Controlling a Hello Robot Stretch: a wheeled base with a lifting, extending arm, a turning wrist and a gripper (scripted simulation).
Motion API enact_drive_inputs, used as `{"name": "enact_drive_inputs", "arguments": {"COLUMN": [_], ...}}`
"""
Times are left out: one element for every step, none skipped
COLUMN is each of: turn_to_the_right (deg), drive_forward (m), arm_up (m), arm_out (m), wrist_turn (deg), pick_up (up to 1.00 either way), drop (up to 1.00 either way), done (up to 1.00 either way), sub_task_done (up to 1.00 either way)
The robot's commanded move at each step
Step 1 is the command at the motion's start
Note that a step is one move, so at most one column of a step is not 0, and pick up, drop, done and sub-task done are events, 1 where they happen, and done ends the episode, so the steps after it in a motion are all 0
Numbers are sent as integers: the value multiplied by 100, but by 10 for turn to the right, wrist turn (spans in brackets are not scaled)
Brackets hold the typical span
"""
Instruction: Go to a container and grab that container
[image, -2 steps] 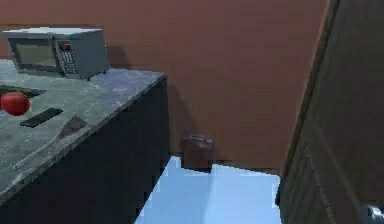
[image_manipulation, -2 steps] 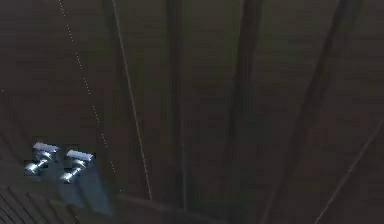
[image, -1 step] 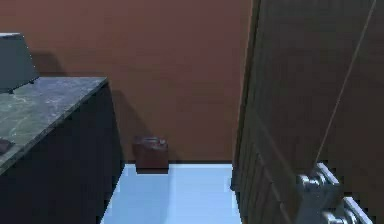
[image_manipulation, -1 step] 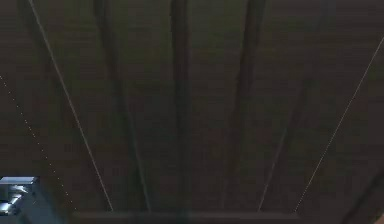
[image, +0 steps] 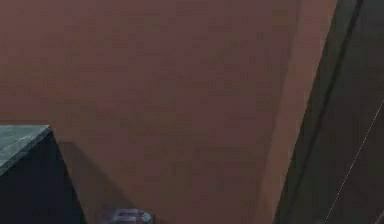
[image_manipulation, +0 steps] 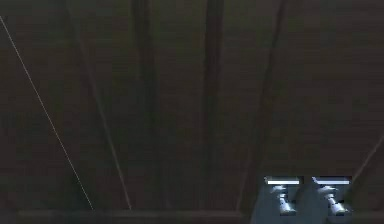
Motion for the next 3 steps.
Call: {"name": "enact_drive_inputs", "arguments": {"turn_to_the_right": [-450,-450,-210], "drive_forward": [0,0,0], "arm_up": [0,0,0], "arm_out": [0,0,0], "wrist_turn": [0,0,0], "pick_up": [0,0,0], "drop": [0,0,0], "done": [0,0,0], "sub_task_done": [0,0,0]}}
